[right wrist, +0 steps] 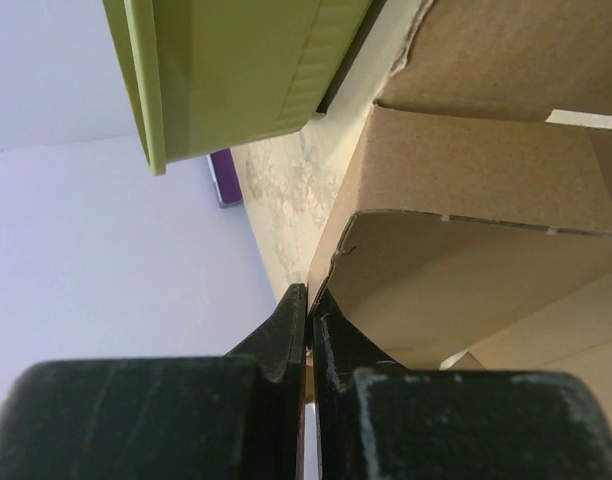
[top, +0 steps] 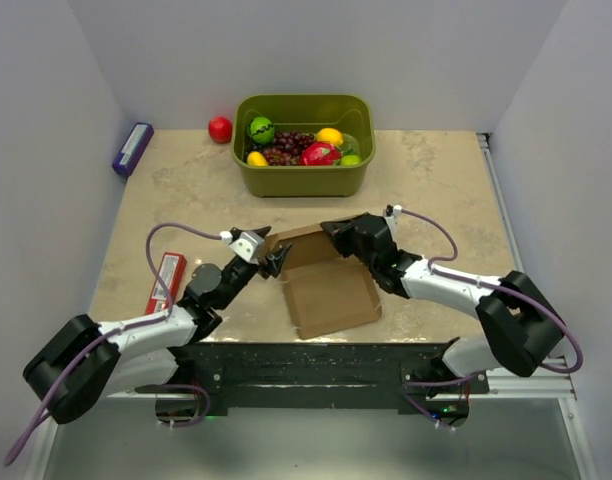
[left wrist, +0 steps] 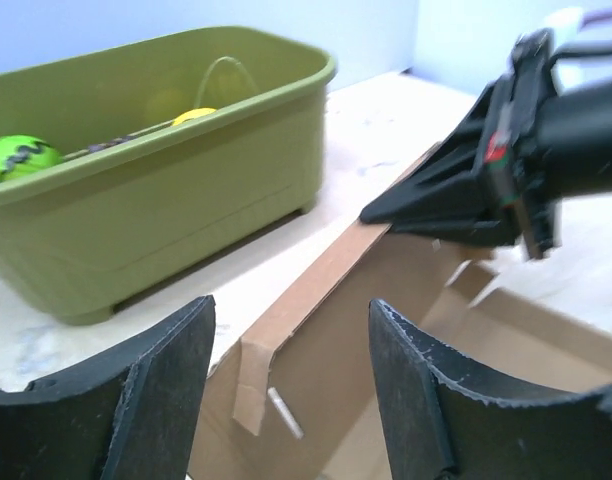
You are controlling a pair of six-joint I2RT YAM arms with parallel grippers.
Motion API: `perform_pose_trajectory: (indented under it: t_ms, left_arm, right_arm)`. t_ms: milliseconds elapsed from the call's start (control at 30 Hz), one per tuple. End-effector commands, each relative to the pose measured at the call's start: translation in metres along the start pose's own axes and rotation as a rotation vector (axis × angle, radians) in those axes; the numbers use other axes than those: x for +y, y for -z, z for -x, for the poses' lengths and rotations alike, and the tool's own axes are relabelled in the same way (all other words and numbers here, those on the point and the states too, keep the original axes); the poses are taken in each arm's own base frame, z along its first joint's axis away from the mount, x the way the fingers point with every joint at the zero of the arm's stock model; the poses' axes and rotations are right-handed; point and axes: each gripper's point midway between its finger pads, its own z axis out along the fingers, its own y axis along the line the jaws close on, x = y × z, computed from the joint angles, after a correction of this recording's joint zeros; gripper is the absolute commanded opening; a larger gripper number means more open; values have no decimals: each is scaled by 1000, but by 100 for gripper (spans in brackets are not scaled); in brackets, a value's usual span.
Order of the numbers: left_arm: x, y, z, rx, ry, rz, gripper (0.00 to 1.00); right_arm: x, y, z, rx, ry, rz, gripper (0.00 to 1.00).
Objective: Fold the paper box
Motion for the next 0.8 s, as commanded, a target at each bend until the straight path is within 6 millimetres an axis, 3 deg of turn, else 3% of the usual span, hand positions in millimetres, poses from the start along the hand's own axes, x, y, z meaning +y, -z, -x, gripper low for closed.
perform_pose_trajectory:
  t_ms: [0, 133, 167, 200, 367, 467, 767]
  left_arm:
    - [-20, 6, 1, 62, 206, -62, 65]
    - [-26, 7, -6, 162, 366, -40, 59]
    - [-28, 3, 1, 169, 452, -26, 59]
    - [-30, 5, -8, 221, 490, -11, 59]
    - [-39, 1, 4, 217, 714, -1, 63]
    - [-38, -1, 10, 212, 786, 13, 63]
    - [-35, -7, -11, 260, 909, 50, 65]
  right_arm:
    - [10, 9, 12, -60, 76, 92, 0]
    - [6, 13, 14, -68, 113, 118, 0]
    - [5, 14, 14, -69, 127, 121, 0]
    - [5, 14, 15, -70, 132, 124, 0]
    - [0, 21, 16, -71, 154, 143, 0]
    - [-2, 25, 17, -72, 154, 150, 0]
    - [-3, 33, 17, -67, 167, 183, 0]
